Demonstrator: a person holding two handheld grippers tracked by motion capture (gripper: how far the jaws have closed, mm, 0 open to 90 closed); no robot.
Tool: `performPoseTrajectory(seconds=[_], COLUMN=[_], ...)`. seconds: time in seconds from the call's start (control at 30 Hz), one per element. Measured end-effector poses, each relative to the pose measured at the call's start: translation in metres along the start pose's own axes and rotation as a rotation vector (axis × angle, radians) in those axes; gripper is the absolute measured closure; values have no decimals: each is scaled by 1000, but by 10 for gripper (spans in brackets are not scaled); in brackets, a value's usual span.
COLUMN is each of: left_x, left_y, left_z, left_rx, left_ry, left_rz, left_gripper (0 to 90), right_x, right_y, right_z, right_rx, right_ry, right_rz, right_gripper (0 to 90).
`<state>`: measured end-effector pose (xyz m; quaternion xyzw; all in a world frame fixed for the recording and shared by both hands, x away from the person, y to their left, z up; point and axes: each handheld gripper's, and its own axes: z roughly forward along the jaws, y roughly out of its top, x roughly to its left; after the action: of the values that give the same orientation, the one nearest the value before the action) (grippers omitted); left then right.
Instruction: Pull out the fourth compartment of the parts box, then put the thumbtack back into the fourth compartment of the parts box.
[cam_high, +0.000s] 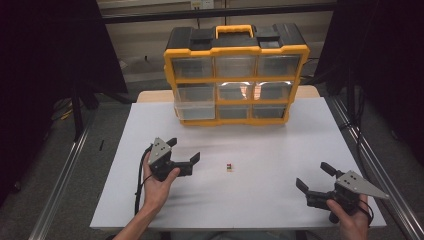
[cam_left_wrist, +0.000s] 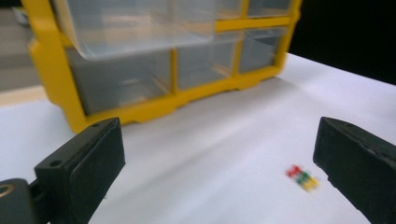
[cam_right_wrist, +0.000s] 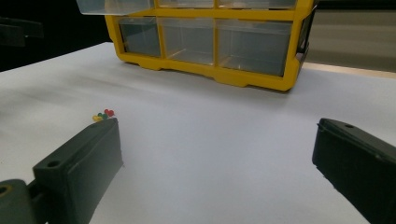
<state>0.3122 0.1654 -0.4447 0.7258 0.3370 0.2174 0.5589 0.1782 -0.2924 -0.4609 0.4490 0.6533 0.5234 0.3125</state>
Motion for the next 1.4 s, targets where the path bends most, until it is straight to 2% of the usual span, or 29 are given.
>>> performPoseTrajectory(seconds=[0.03, 0.13, 0.17, 0.23, 0.27, 0.3, 0.37, 0.43, 0.57, 0.6, 0.73, 0.83, 0.87, 0.93, 0.97, 1.07, 1.1, 1.23, 1.4], left_x=[0, 1, 3, 6, 8, 7, 6, 9, 17, 19, 21, 20, 19, 18, 18, 18, 19, 19, 21], left_y=[-2, -1, -3, -6, -10, -13, -14, -17, -25, -26, -33, -32, -32, -34, -36, -36, -35, -35, -35], left_z=[-2, -10, -13, -18, -23, -26, -37, -45, -56, -59, -72, -79, -84, -88, -89, -88, -87, -84, -84], left_rx=[-7, -46, -47, -18, -21, -58, -60, -86, -63, -73, -78, -65, -67, -68, -62, -66, -61, -61, -55], left_ry=[-18, -50, -67, -60, -55, -31, 14, 1, -19, -25, -1, -3, 15, 29, 28, 18, 29, 13, 24], left_rz=[-16, -13, -27, -53, -40, -62, -40, -48, -66, -62, -81, -37, -22, -29, -43, -44, -30, -47, -45], left_gripper=[26, 22, 21, 19, 25, 28, 22, 28, 35, 35, 36, 36, 36, 36, 36, 35, 35, 35, 35], right_x=[0, 1, 1, 0, 0, 1, 1, 1, 2, 1, 0, -1, -1, 0, 0, -1, -1, -1, -1], right_y=[0, 0, 0, 0, 1, 1, 1, 1, 1, 1, 1, 1, 1, 1, 1, 1, 1, 1, 1], right_z=[0, 1, 1, 1, 1, 2, 3, 4, 6, 5, 2, 3, 3, 3, 2, 2, 2, 2, 3], right_rx=[-1, 4, 4, 4, 2, 2, 6, 8, 8, 10, 1, 3, 1, 1, 6, 0, -2, -1, -4], right_ry=[-2, -1, -3, -3, -3, -4, -3, -4, 1, 3, -5, -4, -1, -2, 3, -4, -2, 2, 4], right_rz=[-1, 1, 2, 3, 5, 8, 7, 6, 1, 0, 6, 10, 0, -4, 2, 1, 2, 1, -1], right_gripper=[12, 12, 12, 12, 12, 12, 12, 12, 12, 12, 11, 11, 11, 11, 11, 11, 11, 11, 11])
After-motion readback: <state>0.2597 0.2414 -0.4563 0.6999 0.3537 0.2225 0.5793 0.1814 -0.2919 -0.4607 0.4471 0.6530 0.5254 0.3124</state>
